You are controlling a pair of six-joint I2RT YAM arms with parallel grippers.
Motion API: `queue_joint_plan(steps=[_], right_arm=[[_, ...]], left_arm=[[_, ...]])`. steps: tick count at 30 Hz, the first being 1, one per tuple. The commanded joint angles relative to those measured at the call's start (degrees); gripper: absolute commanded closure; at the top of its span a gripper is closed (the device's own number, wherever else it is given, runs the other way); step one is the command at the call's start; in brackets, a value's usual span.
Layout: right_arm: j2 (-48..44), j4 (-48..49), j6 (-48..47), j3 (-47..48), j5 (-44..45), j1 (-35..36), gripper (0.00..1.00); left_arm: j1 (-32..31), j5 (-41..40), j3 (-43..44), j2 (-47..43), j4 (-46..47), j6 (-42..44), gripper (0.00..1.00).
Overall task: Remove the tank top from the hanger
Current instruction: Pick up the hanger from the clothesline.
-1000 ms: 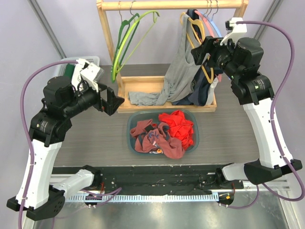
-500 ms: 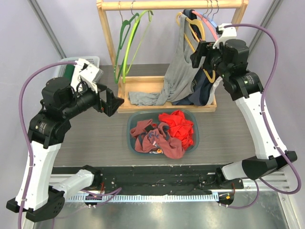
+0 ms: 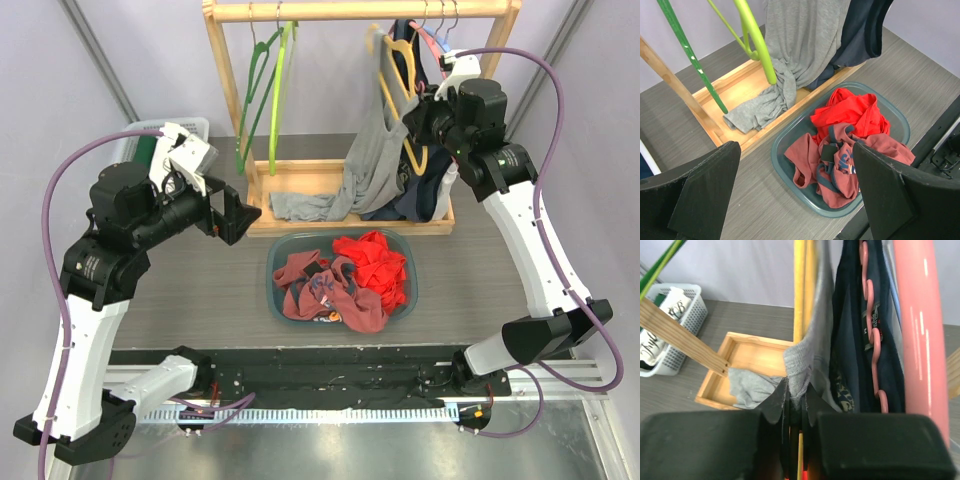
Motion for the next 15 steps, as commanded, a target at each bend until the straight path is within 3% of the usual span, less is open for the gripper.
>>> queue_joint_plan(steps=[1, 7, 15], right_arm=[[-0.5, 5.9, -0.5, 1.3, -3.0, 0.1, 0.97], [0.3, 9.8, -4.7, 3.1, -2.7, 3.2, 0.99], [4.7, 9.2, -12.9, 12.6, 8.3, 10.6, 0.99]], left_arm=[[0.3, 1.2, -0.1, -0.6, 1.5, 0.1, 0.0], [0.2, 1.1, 0.1, -0.3, 1.4, 0.1, 0.0], [0.2, 0.8, 0.6, -0.2, 1.3, 0.3, 0.0]])
